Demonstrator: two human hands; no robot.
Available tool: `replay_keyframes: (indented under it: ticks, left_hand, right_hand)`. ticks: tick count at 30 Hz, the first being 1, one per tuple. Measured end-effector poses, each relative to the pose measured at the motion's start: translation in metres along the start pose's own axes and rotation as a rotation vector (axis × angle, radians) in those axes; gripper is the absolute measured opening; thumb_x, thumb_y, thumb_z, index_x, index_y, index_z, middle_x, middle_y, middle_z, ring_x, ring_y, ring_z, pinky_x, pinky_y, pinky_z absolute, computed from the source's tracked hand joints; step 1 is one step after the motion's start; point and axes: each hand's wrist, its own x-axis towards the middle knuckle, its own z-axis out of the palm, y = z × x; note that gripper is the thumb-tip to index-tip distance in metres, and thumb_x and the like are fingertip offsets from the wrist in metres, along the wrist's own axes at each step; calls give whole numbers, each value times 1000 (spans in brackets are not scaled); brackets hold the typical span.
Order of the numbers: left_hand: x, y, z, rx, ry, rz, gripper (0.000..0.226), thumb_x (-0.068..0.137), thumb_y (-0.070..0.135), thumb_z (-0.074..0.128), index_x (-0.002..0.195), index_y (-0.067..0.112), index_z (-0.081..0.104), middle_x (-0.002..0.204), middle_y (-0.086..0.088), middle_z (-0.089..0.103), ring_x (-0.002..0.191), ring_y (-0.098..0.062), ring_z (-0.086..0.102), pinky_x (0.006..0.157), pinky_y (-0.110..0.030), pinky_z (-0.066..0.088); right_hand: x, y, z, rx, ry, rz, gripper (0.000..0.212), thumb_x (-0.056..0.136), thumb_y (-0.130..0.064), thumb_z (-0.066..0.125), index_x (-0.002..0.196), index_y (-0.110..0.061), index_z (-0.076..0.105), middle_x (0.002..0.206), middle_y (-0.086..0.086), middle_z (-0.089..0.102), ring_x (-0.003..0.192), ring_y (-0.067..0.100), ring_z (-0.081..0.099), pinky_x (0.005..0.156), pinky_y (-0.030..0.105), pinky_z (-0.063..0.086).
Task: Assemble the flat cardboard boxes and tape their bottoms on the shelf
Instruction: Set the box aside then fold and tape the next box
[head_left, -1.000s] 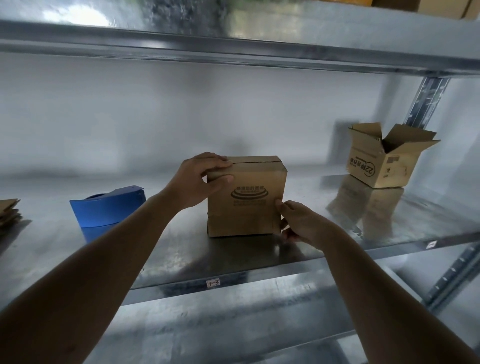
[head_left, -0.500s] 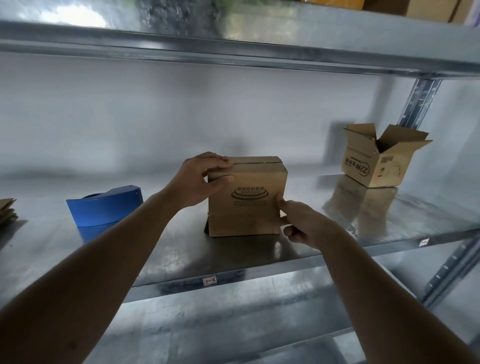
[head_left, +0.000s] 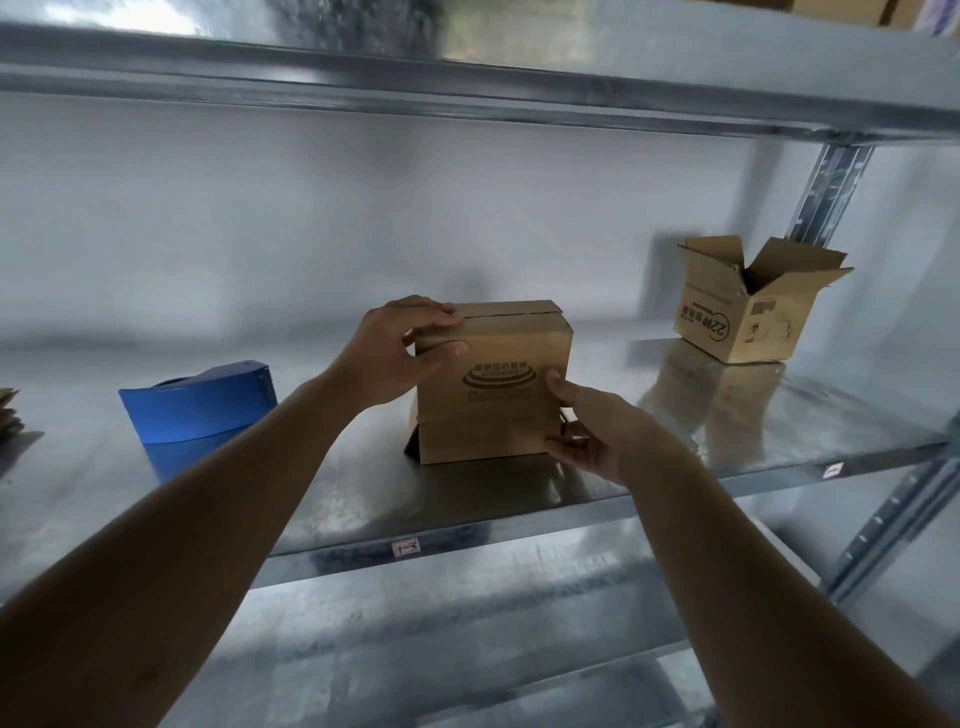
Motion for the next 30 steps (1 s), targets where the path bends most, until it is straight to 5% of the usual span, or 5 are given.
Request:
replay_keyframes:
  ticks: [5,11,16,25,30]
  left_hand:
    - [-2,3,1,41,1,25,40,87,32,82,124,19,75,125,12,69,115,14,55,82,-6,47]
    - [-3,6,4,96,-4,46,42,85,38,83,124,23,75,123,17,68,117,8,55,96,-20,49]
    - [-2,6,0,111,-19,38,41,83,40,85,121,27,77,121,17,70,118,-3,58,101,-27,49]
    - [0,10,3,128,-36,99,42,82,32,86,121,21,78,121,11,72,113,21,49,91,-2,40]
    - [-3,14,5,164,-57,81,49,79,52,81,122,29,77,121,16,72,111,-3,56,93,-21,45]
  right_hand:
    - [2,5,4,-203,70,-35,54,98,-63,55,125,-16,56,120,13,63,81,23,65,46,22,50]
    - [2,10,5,-440,149,-167,54,106,-62,33,129,-17,48,89,9,60,63,16,54,45,20,43]
    - [-2,1,5,-281,102,-61,60,103,-65,39,133,-15,52,112,11,63,80,24,69,55,28,56]
    - [-5,2,5,-85,107,-51,78,91,-79,46,136,-16,55,123,10,57,95,30,71,69,39,66]
    - [-2,3,1,-69,132,-71,69,95,-76,44,127,-15,52,112,8,58,98,32,67,75,43,65]
